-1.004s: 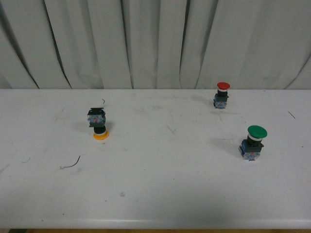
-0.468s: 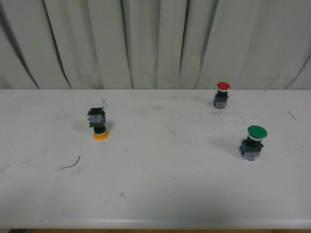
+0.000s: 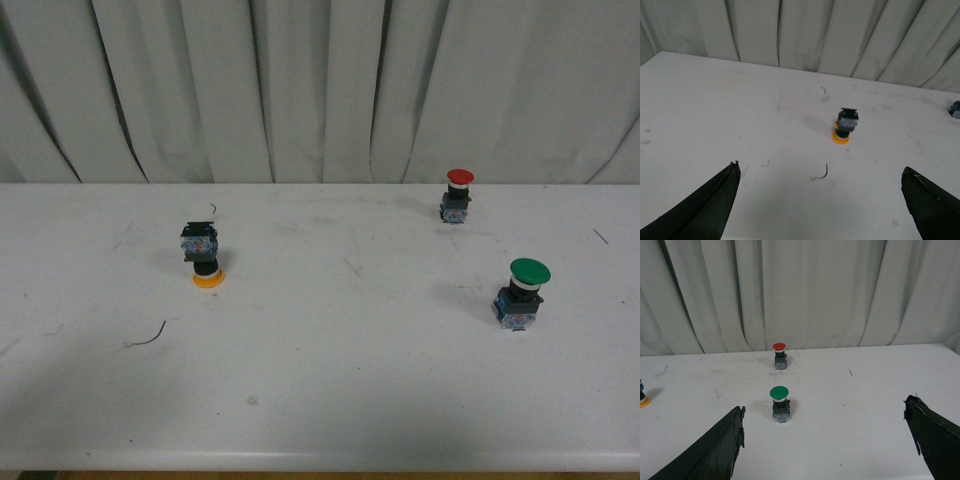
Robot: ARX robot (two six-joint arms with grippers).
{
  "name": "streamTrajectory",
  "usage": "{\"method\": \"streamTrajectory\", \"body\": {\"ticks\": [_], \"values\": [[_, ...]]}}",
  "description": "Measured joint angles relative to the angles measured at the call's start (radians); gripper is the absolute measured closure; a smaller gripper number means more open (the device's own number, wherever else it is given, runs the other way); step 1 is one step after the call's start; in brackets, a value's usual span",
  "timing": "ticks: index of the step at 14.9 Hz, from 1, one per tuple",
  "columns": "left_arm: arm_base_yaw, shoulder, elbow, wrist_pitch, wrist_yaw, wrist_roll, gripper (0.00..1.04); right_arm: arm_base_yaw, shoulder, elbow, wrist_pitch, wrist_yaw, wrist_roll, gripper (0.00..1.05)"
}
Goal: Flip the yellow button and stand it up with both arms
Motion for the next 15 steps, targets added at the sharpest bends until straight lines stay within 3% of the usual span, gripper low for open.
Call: {"method": "streamTrajectory", "body": {"ticks": [2,4,9,15], "values": [[0.042,0.304,0.140,0.227,0.149,-0.022,0.07,0.000,0.000,0.000,0.000,0.000,0.000,0.06],[-0.002,0.593,0.312,0.293,0.180,-0.016,0.07,0.000,0.000,0.000,0.000,0.000,0.000,0.06],[-0.079,1.110,0.780,0.109,0.179,0.093,0.07,0.000,0.000,0.000,0.000,0.000,0.000,0.06],[-0.111,1.326,1.086,-0.156,0.084,0.188,0.07,0.000,0.000,0.000,0.000,0.000,0.000,0.06]]}}
